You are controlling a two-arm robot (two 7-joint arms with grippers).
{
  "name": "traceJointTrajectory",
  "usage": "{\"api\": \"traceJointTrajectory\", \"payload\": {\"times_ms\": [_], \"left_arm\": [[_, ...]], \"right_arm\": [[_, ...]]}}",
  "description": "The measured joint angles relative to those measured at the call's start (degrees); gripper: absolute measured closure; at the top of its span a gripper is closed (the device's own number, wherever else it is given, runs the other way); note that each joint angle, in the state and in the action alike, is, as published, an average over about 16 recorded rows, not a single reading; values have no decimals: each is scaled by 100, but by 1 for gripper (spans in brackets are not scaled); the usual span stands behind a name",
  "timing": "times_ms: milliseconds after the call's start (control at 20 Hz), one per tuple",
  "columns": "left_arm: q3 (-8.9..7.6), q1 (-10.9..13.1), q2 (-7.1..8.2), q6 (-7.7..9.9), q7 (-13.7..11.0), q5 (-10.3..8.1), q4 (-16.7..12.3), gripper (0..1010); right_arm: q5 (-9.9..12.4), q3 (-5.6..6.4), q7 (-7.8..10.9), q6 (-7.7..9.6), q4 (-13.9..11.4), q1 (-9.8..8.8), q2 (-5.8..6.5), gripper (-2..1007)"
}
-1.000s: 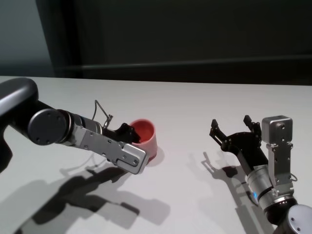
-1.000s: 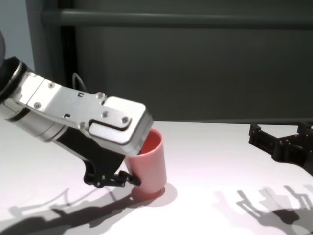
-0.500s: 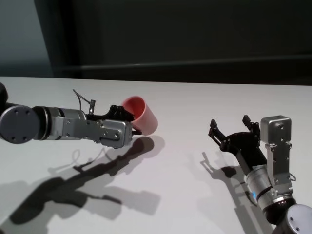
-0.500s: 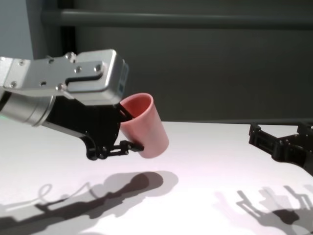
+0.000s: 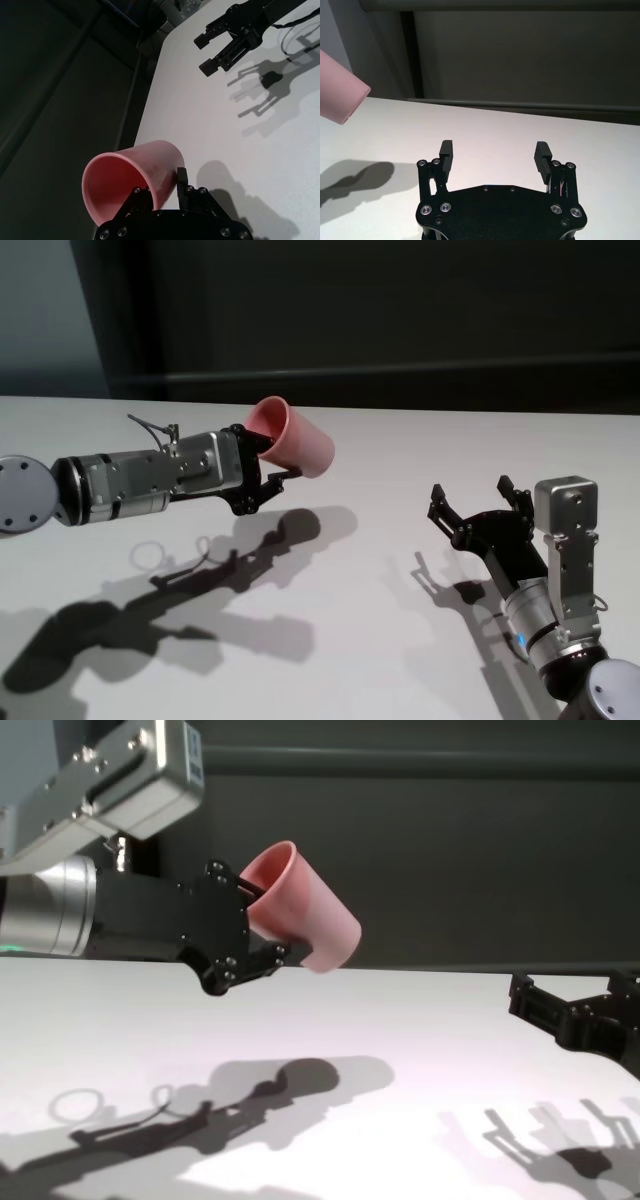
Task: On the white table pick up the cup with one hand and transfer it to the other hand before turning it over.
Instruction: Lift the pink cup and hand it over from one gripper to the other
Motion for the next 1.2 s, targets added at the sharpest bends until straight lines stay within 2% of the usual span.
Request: {"api": "traceJointTrajectory", "payload": {"times_ms": [300,550,800,1200], "left_arm": [[-375,175,-286,-169,73,-740,207,809],[-598,267,-531,-241,83,-1256,346,809],[-741,327,-783,-279,109,-1635,470,809],[-872,354,-1189,-276,154,-2074,688,809]], "right_arm": [[0,0,0,0,0,0,0,5],[0,0,0,0,0,0,0,5],[0,0,0,0,0,0,0,5],[0,0,0,0,0,0,0,5]]}}
